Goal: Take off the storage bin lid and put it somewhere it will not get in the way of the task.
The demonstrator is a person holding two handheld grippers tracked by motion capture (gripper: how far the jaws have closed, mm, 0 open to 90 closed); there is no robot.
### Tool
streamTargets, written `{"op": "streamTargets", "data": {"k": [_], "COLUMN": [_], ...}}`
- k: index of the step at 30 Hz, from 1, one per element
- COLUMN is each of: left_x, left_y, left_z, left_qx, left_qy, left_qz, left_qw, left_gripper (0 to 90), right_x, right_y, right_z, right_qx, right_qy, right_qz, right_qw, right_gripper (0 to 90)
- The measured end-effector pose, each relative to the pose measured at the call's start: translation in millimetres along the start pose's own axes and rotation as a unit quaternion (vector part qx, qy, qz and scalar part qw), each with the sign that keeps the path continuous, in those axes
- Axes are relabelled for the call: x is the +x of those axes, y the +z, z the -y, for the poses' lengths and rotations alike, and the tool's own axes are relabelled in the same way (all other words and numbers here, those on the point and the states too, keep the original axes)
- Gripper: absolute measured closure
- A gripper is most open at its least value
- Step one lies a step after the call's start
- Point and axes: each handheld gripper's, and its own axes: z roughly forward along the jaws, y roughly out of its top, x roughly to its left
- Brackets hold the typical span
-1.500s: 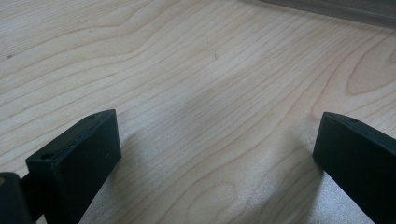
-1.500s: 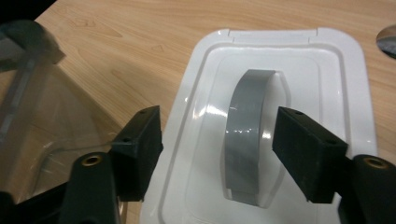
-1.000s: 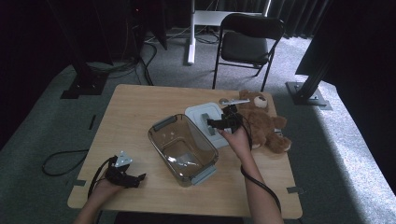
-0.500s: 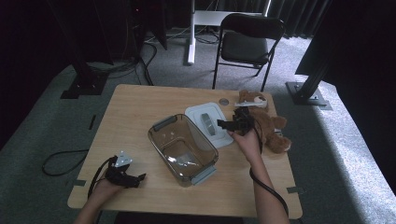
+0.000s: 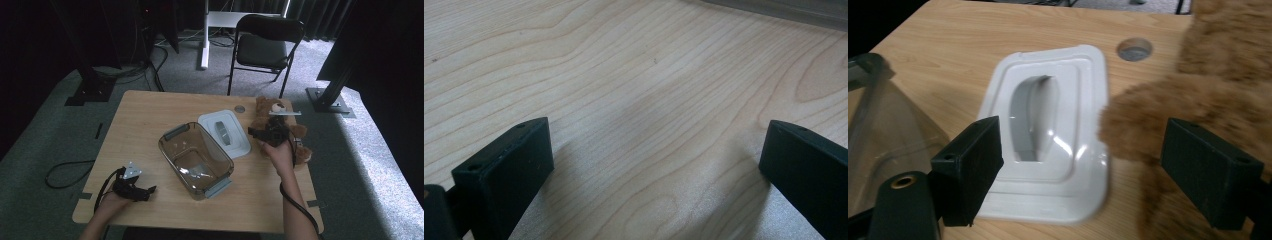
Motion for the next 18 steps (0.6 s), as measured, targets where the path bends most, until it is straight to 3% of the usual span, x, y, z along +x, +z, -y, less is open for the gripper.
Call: {"op": "streamTargets", "data": {"k": [10,14,18], "left_x": [-0.2,-0.2,-0.2], "left_y": [0.1,0.1,0.1], "left_z": [-0.1,-0.1,-0.1], "left_qx": [0.000,0.000,0.000], "left_qy": [-0.001,-0.001,-0.001], "left_qz": [-0.001,-0.001,-0.001], "left_qw": [1.0000,1.0000,1.0000], "left_gripper": [1.4,1.4,1.4], "right_x": [-36.1,-48.1,-62.2], "right_y": [-19.1,-21.8,-20.9], "right_z": [2.8,3.5,4.2], "right_qx": [-0.006,0.001,0.003], "right_qy": [0.042,0.051,0.074], "right_qz": [0.038,0.048,0.057], "right_qw": [0.9984,0.9976,0.9957], "right_gripper": [15.6,15.6,14.3]}}
